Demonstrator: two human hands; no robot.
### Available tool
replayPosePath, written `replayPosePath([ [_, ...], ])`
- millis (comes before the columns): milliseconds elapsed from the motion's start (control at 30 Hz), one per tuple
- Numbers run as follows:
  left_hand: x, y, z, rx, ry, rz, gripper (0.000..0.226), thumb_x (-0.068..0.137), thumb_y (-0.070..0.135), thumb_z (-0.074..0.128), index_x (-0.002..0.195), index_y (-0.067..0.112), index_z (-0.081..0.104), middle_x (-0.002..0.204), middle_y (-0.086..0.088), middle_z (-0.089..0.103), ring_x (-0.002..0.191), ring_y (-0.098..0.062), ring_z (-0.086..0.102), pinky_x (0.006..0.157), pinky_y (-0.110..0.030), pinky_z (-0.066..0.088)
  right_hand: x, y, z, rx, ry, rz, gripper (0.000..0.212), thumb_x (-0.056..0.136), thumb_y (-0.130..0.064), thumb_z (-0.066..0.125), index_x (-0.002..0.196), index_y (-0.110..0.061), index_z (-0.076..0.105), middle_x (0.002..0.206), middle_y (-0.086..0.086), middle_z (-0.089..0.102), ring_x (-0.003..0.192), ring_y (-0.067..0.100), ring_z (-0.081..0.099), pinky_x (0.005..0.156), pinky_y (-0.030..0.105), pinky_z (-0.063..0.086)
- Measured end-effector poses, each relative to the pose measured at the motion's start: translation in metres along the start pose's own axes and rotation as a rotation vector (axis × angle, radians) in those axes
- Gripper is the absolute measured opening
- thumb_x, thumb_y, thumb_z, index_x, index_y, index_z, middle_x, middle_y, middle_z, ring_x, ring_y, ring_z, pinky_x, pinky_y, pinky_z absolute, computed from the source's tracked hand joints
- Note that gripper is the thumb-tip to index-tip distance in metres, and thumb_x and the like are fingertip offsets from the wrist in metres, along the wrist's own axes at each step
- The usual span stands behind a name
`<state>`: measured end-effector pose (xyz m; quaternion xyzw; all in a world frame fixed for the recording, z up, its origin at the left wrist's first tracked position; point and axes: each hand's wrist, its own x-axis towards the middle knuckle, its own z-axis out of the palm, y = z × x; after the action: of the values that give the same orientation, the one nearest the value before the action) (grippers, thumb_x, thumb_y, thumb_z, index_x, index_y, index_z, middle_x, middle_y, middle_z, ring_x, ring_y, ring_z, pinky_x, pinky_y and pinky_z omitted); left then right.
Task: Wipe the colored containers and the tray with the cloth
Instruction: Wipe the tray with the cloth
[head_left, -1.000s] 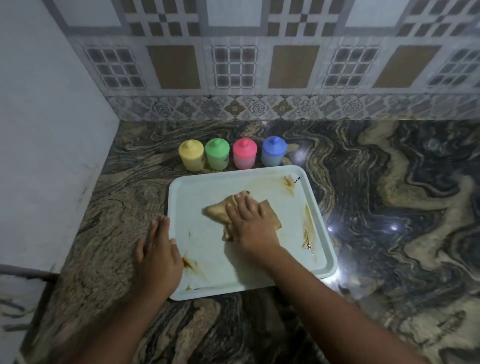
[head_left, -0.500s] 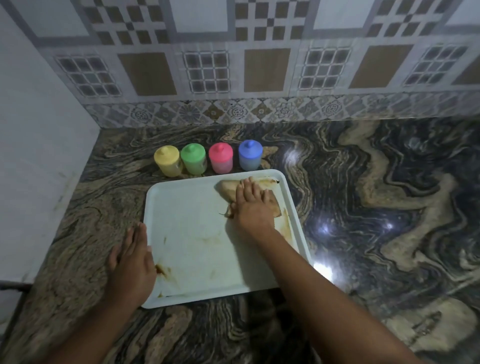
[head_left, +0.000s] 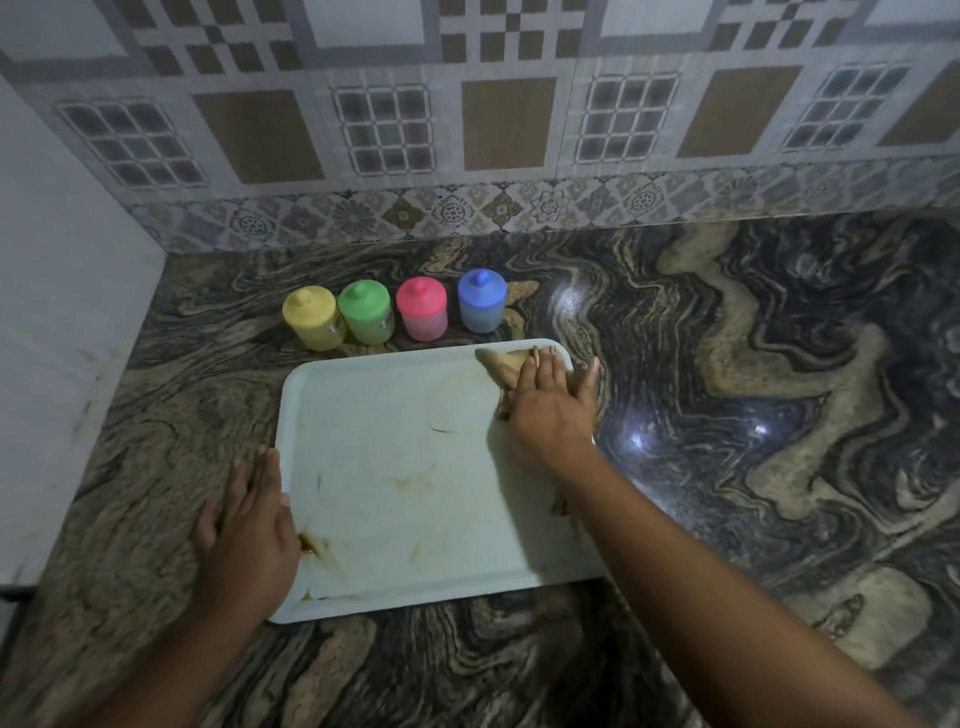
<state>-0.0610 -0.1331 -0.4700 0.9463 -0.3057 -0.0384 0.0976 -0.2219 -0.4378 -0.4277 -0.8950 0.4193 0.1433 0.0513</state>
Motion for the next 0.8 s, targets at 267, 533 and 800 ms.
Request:
replayPosePath([
  [267,-0.001,0.002,-0.001,0.0,0.006,-0.013,0.053,0.103,0.026,0.026,0.156,0.019,0.025,0.163,0.0,0.026,0.152,-0.014,0.015,0.116,-0.044,0.013,-0.005,-0.004,-0.002,-0.048,-0.039,-0.002,0.063,0.105,-0.032,0.016,0.157,0.0,0.006,0.166,0.021,0.001,0.155,0.033,-0.004,0.105,0.068,-0.027],
  [533,-0.002,0.007,-0.006,-0.015,-0.008,-0.019,0.053,0.103,0.021,0.033,0.155,0.017,0.026,0.163,-0.001,0.025,0.152,-0.016,0.015,0.117,-0.045,0.012,-0.005,-0.013,0.003,-0.008,-0.034,0.019,0.063,0.105,-0.032,0.018,0.156,0.003,0.006,0.165,0.026,0.003,0.154,0.037,-0.002,0.111,0.068,-0.02],
  [800,-0.001,0.004,-0.005,-0.017,-0.016,-0.001,0.054,0.102,0.025,0.029,0.155,0.016,0.026,0.163,0.001,0.025,0.152,-0.013,0.013,0.116,-0.044,0.013,0.006,-0.044,-0.002,0.16,-0.053,0.049,0.067,0.106,-0.034,0.026,0.155,0.006,0.004,0.164,0.029,-0.001,0.153,0.043,-0.005,0.119,0.059,-0.008],
])
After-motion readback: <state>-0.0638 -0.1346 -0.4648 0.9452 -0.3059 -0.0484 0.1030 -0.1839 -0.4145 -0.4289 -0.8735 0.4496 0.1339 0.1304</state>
